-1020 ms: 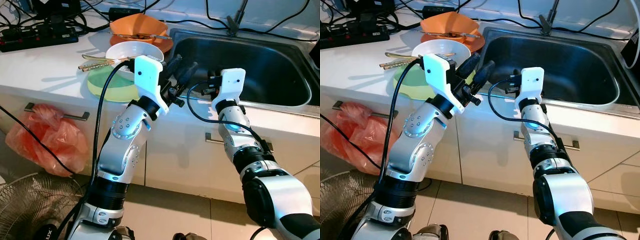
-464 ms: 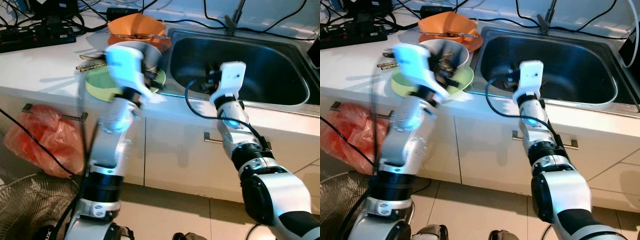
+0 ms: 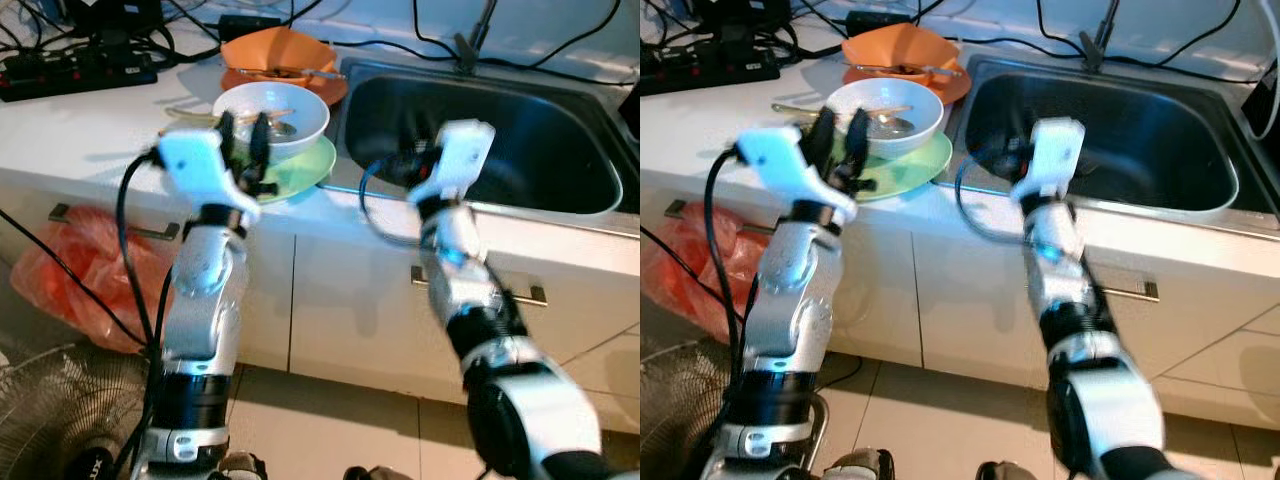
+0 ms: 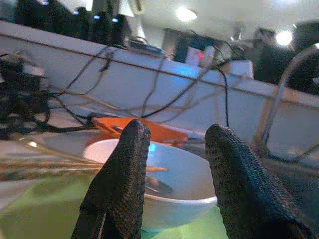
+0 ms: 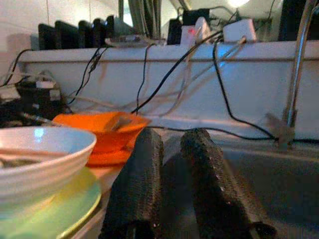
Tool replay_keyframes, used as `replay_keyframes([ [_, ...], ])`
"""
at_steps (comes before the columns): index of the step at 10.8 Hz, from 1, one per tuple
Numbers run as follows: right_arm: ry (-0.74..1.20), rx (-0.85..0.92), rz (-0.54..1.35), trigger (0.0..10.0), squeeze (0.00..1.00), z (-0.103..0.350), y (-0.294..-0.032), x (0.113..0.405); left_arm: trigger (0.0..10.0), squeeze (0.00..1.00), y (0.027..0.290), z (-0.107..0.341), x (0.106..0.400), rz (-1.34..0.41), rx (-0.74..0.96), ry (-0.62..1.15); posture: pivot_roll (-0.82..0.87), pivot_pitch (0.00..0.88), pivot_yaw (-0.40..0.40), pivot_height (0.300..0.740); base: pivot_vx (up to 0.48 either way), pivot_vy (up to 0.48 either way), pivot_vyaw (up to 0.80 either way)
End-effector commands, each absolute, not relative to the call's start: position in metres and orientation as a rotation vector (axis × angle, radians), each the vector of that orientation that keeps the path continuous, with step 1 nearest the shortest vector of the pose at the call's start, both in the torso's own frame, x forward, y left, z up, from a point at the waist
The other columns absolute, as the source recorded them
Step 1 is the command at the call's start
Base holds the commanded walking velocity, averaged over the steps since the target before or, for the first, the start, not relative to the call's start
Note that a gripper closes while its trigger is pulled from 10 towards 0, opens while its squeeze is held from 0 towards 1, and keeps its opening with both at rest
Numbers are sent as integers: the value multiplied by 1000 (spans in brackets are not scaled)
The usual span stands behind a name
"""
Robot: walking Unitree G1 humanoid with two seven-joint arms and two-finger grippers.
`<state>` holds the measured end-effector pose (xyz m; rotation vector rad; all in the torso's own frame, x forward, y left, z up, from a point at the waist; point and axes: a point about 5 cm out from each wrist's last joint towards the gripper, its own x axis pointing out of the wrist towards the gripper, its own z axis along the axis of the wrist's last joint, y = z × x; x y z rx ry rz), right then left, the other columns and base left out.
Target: Kitchen organization
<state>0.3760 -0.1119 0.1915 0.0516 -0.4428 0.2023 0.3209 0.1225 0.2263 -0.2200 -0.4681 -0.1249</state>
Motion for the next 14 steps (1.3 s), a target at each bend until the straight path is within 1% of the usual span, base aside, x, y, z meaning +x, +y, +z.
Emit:
replay_keyframes([
  [1, -445, 68, 201, 10000, 0, 190, -114, 373, 10000, 0, 130, 225, 316, -81, -280, -486, 111, 87, -74, 740, 0, 0, 0],
  [3, -427, 78, 205, 10000, 0, 185, -115, 370, 10000, 0, 147, 207, 310, 6, -402, -446, 114, 100, -85, 740, 0, 0, 0],
  [6, -419, 82, 212, 10000, 0, 186, -114, 368, 10000, 0, 160, 193, 307, 73, -481, -415, 116, 110, -91, 740, 0, 0, 0],
  [7, -416, 85, 218, 10000, 0, 186, -112, 367, 10000, 0, 165, 191, 310, 86, -486, -409, 115, 112, -93, 740, 0, 0, 0],
  [14, -410, 86, 230, 10000, 0, 188, -110, 366, 10000, 0, 171, 205, 332, 64, -490, -451, 102, 109, -99, 740, 0, 0, 0],
])
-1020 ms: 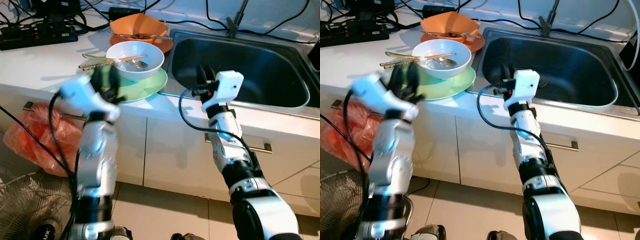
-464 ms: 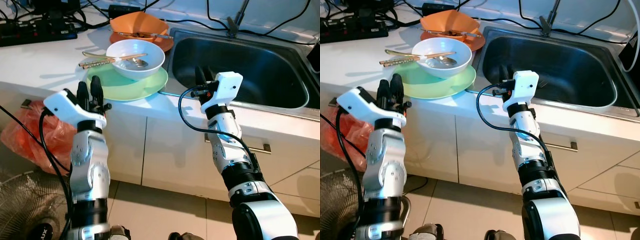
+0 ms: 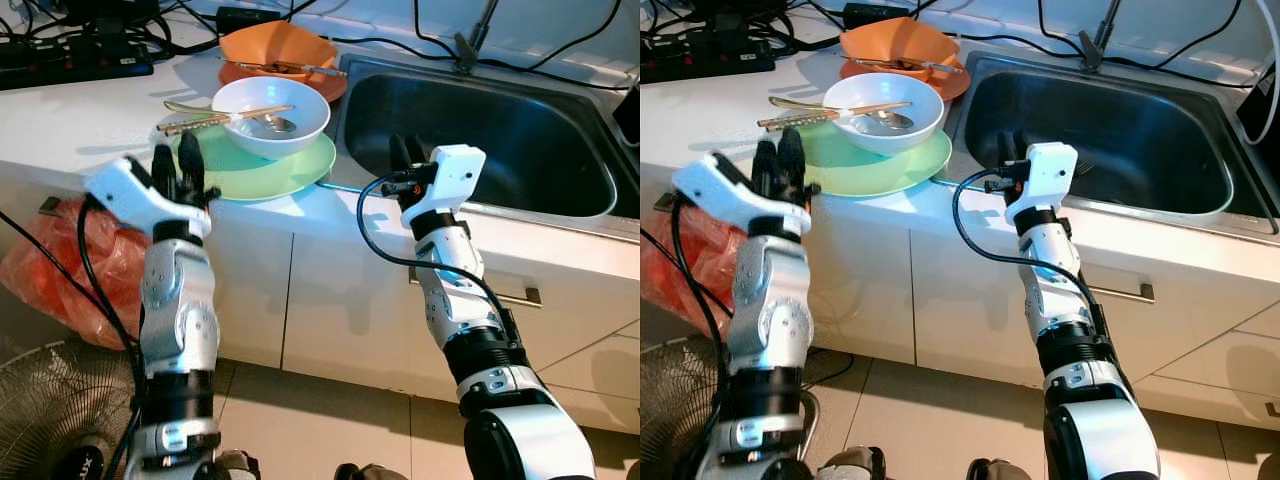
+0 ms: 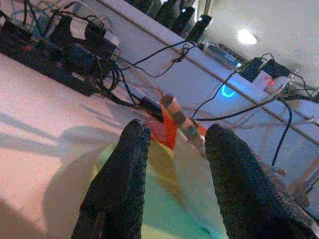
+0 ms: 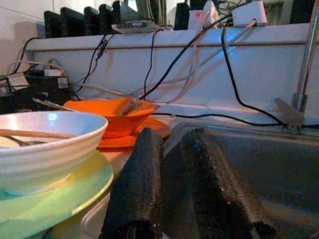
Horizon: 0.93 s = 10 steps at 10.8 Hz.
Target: Kitchen organization
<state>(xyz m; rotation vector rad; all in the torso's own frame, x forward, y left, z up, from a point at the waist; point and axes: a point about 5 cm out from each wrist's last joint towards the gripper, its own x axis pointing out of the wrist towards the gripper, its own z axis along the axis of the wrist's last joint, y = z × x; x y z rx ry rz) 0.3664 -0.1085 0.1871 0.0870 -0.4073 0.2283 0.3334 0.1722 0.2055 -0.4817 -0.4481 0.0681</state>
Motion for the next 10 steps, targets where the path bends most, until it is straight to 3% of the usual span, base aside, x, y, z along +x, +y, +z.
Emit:
replay_keyframes([
  [1, -409, 88, 231, 10000, 0, 188, -110, 365, 10000, 0, 171, 210, 337, 55, -490, -465, 100, 107, -99, 740, 0, 0, 0],
  [5, -403, 89, 234, 10000, 0, 186, -108, 364, 10000, 0, 168, 221, 348, 30, -476, -486, 94, 103, -93, 740, 0, 0, 0],
  [7, -404, 87, 227, 10000, 0, 187, -109, 364, 471, 0, 165, 224, 354, 22, -483, -486, 89, 101, -89, 740, 0, 0, 0],
  [8, -404, 88, 225, 10000, 0, 187, -109, 364, 0, 0, 164, 224, 355, 21, -483, -485, 88, 100, -87, 740, 0, 0, 0],
  [10, -403, 89, 226, 10000, 0, 187, -109, 365, 0, 0, 162, 227, 355, 13, -484, -495, 92, 99, -86, 740, 0, 0, 0],
])
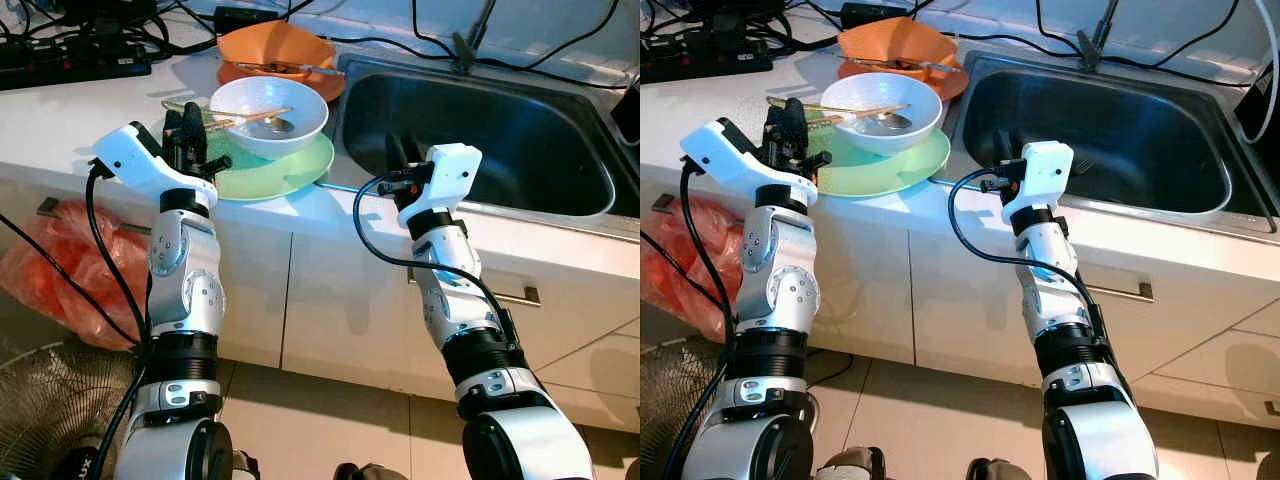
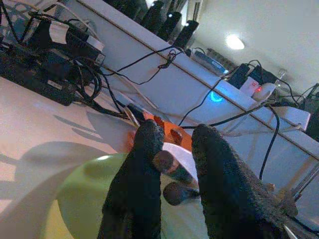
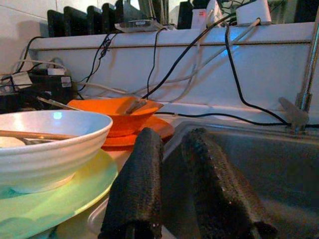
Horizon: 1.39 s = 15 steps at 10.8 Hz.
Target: Kitchen organization
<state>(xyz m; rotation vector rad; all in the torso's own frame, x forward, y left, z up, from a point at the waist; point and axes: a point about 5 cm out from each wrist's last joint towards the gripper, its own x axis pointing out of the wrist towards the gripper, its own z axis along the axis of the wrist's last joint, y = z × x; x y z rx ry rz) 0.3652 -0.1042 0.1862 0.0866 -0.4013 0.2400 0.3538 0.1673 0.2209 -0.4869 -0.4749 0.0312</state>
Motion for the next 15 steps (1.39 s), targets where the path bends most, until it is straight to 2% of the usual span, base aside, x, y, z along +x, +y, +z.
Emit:
replay_keyframes([
  [1, -404, 89, 227, 10000, 0, 188, -108, 365, 0, 0, 161, 230, 354, 4, -485, -505, 92, 96, -85, 740, 0, 0, 0],
  [5, -406, 90, 228, 10000, 0, 188, -108, 365, 0, 0, 155, 235, 350, -30, -495, -522, 94, 92, -85, 740, 0, 0, 0],
  [10, -400, 92, 233, 10000, 0, 187, -106, 366, 0, 0, 122, 287, 334, -304, -530, -634, 100, 87, -84, 740, 0, 0, 0],
  [11, -400, 92, 230, 10000, 0, 187, -106, 366, 10000, 0, 109, 293, 329, -383, -502, -632, 100, 88, -83, 740, 0, 0, 0],
  [15, -400, 91, 216, 10000, 0, 188, -108, 367, 10000, 0, 69, 296, 319, -597, -446, -582, 96, 87, -72, 740, 0, 0, 0],
])
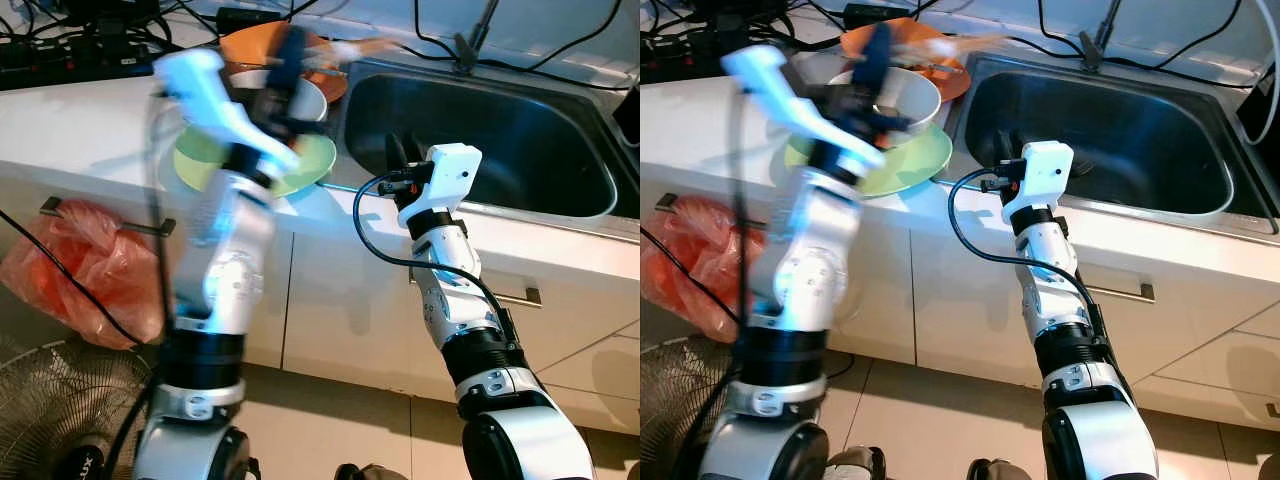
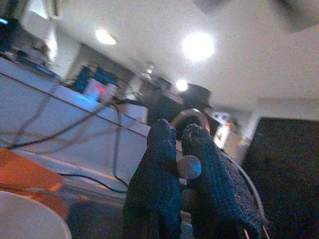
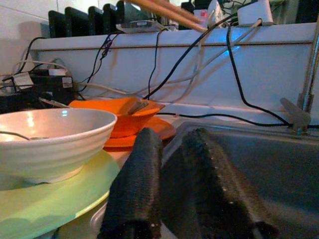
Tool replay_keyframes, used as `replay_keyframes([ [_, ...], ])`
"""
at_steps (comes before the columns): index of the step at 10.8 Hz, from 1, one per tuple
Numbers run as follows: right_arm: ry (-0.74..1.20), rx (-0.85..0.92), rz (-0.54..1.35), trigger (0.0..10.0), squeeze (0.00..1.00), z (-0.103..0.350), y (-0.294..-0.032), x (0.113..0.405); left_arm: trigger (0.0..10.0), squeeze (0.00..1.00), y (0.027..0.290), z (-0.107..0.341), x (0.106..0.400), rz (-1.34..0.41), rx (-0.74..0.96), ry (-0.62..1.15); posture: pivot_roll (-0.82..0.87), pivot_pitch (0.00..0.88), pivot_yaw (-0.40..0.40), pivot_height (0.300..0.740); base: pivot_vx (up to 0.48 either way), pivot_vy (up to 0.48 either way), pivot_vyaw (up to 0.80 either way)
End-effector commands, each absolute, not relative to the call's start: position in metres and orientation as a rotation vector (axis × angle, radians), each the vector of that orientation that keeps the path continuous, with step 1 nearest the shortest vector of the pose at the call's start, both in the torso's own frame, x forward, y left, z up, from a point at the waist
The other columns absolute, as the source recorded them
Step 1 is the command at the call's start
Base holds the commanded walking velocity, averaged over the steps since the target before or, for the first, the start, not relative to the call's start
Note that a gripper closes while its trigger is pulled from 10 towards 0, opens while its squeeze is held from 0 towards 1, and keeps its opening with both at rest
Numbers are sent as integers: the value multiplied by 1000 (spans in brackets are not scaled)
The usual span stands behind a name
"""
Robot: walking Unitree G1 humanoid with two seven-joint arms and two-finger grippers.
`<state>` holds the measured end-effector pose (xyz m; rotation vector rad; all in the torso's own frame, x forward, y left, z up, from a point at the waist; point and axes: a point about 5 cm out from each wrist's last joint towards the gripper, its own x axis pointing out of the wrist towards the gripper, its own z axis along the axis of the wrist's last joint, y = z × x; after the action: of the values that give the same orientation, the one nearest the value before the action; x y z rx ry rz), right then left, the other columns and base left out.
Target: Kitchen organization
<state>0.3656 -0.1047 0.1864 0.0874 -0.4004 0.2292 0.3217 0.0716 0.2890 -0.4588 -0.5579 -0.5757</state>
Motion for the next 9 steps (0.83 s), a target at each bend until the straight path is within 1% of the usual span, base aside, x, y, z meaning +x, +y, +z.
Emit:
replay_keyframes([
  [1, -399, 92, 203, 10000, 1000, 188, -110, 367, 10000, 0, 57, 291, 318, -645, -435, -550, 92, 85, -67, 740, 0, 0, 0],
  [5, -399, 47, 162, 10000, 1000, 188, -119, 369, 10000, 0, 49, 281, 321, -663, -374, -485, 89, 90, -62, 740, 0, 0, 0],
  [6, -393, 14, 152, 10000, 0, 188, -120, 370, 10000, 0, 48, 280, 320, -668, -362, -476, 90, 91, -62, 740, 0, 0, 0],
  [7, -407, -32, 154, 10000, 0, 189, -120, 369, 10000, 0, 47, 278, 321, -671, -344, -462, 91, 92, -62, 740, 0, 0, 0],
  [8, -407, -32, 154, 10000, 0, 189, -120, 369, 10000, 0, 47, 278, 321, -671, -344, -462, 91, 92, -62, 740, 0, 0, 0],
  [9, -443, -161, 149, 10000, 0, 192, -119, 368, 10000, 0, 45, 274, 321, -680, -320, -433, 91, 94, -61, 740, 0, 0, 0],
])
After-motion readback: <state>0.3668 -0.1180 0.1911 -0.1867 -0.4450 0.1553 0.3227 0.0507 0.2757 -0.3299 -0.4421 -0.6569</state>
